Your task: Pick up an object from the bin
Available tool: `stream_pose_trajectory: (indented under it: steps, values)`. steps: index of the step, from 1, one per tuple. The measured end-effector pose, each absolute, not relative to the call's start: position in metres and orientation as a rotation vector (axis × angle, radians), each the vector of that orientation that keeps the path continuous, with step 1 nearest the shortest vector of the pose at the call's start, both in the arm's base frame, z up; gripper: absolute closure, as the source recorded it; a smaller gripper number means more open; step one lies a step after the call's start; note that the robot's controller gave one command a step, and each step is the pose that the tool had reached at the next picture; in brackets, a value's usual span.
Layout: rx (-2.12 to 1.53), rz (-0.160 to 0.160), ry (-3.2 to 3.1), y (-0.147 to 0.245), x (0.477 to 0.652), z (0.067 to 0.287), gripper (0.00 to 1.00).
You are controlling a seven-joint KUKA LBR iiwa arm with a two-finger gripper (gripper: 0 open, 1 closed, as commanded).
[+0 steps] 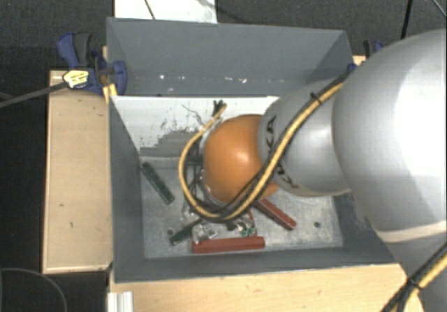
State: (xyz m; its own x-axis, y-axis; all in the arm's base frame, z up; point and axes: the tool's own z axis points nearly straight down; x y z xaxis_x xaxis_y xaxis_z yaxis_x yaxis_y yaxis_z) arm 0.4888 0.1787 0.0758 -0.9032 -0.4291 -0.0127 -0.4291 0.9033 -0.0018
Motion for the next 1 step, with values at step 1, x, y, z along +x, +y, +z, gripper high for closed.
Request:
stream_pose_trajectory:
  steps: [1]
  values:
    - [-0.935, 0.001, 3.000, 0.1051, 0.4790, 0.1084, 1.00]
